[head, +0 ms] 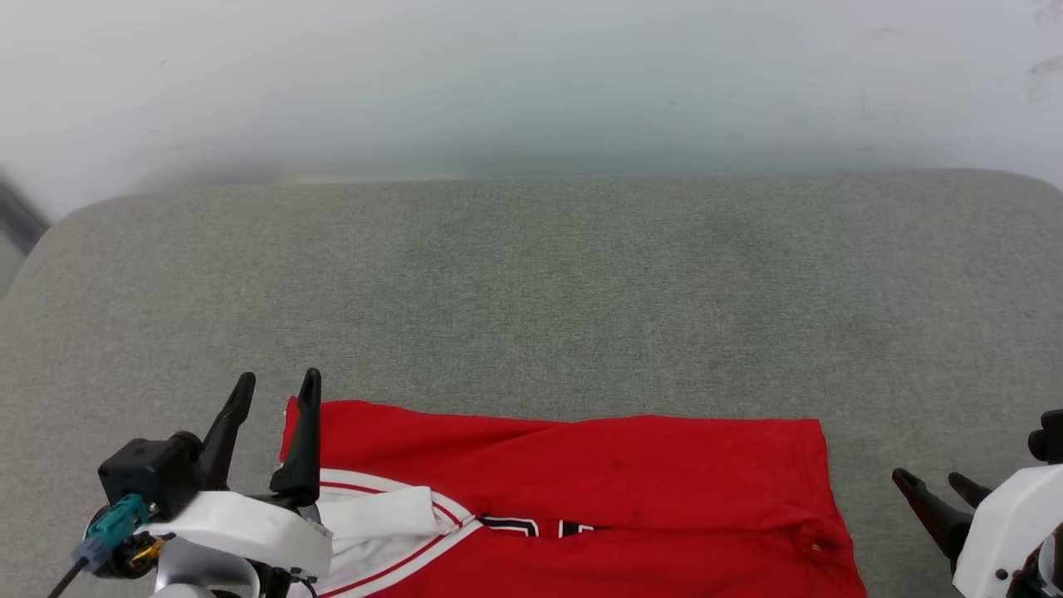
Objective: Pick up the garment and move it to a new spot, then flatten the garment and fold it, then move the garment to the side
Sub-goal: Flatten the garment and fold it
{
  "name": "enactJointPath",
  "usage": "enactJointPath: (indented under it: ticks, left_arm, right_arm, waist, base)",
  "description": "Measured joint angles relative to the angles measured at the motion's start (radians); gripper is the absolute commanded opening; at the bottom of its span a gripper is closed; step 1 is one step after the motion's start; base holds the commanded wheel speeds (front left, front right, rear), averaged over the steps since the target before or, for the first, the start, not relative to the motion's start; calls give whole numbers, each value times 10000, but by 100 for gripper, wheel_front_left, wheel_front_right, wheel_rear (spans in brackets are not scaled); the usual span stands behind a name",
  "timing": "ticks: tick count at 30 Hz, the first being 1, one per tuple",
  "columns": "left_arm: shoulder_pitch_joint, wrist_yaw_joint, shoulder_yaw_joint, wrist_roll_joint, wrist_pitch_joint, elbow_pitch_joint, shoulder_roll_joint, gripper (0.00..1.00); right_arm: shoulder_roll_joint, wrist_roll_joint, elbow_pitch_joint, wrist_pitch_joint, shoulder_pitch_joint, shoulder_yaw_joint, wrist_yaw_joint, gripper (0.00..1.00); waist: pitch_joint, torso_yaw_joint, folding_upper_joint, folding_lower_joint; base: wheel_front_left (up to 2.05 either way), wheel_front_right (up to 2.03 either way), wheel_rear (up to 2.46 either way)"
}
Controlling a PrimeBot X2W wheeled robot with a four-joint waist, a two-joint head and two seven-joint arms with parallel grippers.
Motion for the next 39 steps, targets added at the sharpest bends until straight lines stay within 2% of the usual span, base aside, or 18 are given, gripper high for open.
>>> enactJointPath:
  ticks: [6, 15, 19, 20, 21, 22, 31, 39]
  left_arm:
    - [-78, 426, 75, 863, -589, -169, -107, 100]
    - [-461, 464, -199, 1620, -746, -569, -169, 100]
    - [-511, 504, -268, 1755, -732, -679, -153, 100]
    - [-515, 510, -291, 1755, -715, -688, -151, 100]
    - [-521, 504, -305, 1753, -717, -713, -169, 100]
    - [-531, 502, -313, 1781, -717, -708, -159, 100]
    - [-457, 564, -311, 1824, -667, -401, -69, 100]
    - [-90, 734, -299, 1741, -481, -401, 56, 100]
  right_arm:
    - [-50, -92, 261, 721, 17, -35, 0, 100]
    - [286, 201, 1659, 732, -443, 330, 0, 100]
    - [232, 447, 2163, 886, -739, 779, -2, 100]
    - [207, 466, 2255, 934, -807, 890, -2, 48]
    - [201, 564, 2314, 932, -878, 966, -2, 22]
    - [198, 662, 2383, 918, -915, 1041, -4, 0]
    - [-73, 1045, 2688, 562, -1187, 1747, -2, 0]
    - [-516, 1074, 2742, 387, -1370, 1281, 2, 0]
  waist:
    - [184, 380, 0, 0]
    - [951, 916, 0, 1]
    - [1146, 983, 0, 1]
    - [1150, 973, 0, 1]
    - [1135, 959, 0, 1]
    - [1115, 941, 0, 1]
    - [619, 713, 0, 1]
    - [232, 274, 0, 1]
  base:
    - [0, 0, 0]
    - [0, 0, 0]
    - [0, 0, 0]
    - [0, 0, 0]
    - [0, 0, 0]
    - [0, 0, 0]
    - [0, 0, 0]
    - [0, 0, 0]
